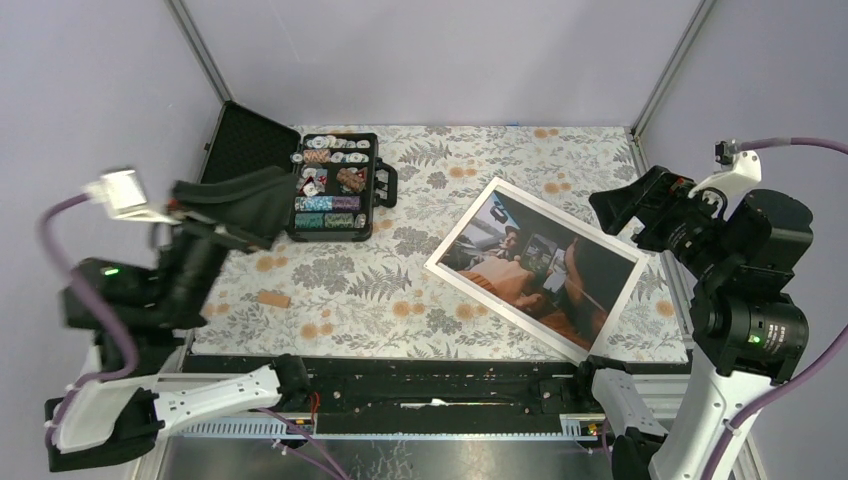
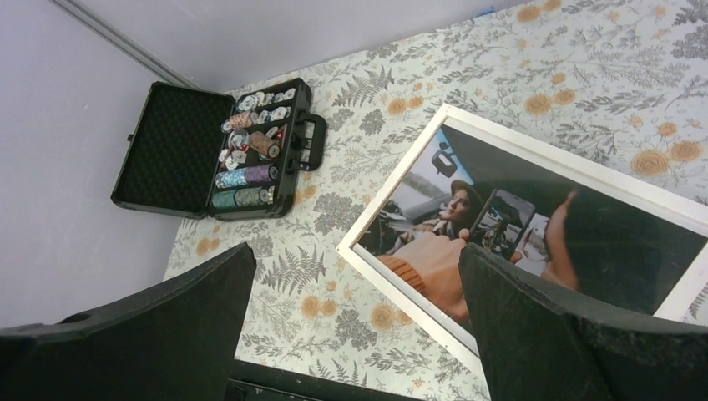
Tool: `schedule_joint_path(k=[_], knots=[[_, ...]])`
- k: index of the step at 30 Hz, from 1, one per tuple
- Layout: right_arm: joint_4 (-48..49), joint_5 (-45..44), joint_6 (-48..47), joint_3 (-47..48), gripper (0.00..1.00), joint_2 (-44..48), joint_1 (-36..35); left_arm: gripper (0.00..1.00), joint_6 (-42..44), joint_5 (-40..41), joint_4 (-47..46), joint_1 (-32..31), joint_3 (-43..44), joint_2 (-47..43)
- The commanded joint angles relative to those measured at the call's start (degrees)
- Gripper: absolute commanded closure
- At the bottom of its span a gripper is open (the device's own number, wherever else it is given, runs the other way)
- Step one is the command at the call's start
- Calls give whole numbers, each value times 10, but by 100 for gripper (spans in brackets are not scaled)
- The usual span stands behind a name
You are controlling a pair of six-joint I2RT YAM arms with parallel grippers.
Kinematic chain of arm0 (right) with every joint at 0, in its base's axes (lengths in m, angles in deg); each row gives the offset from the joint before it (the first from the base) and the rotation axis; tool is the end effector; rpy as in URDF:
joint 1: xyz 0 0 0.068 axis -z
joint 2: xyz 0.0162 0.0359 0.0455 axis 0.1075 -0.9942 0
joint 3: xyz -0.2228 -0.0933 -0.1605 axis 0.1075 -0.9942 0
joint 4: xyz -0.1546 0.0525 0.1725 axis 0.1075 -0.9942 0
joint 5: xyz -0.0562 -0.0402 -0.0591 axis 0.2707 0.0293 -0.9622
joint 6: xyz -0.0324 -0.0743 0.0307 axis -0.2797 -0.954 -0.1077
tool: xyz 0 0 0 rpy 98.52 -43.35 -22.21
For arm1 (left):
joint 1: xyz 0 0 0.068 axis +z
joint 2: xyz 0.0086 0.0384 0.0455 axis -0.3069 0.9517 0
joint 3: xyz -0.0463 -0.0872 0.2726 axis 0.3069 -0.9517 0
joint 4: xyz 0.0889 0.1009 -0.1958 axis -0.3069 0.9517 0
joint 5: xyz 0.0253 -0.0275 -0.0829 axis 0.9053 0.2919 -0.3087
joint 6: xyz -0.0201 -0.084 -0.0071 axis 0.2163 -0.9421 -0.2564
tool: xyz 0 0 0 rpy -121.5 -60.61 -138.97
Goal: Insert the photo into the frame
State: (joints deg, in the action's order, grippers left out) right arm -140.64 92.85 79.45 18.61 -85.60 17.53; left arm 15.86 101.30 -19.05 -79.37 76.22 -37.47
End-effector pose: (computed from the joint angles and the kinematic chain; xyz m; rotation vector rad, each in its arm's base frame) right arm 0.0879 0.0168 0.5065 0.1327 1.7774 0.4951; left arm 0.0591 -0.0363 0.5308 -0.1037 1.2613 -1.1265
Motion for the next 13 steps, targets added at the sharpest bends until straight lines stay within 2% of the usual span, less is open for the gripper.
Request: schedule_joint_path(k=[1, 13], knots=[[62, 23, 4, -4, 0, 22, -4, 1, 133, -7, 26, 0, 56, -11], [167, 24, 56, -28, 0, 81, -4, 1, 160, -14, 32, 1, 120, -49]])
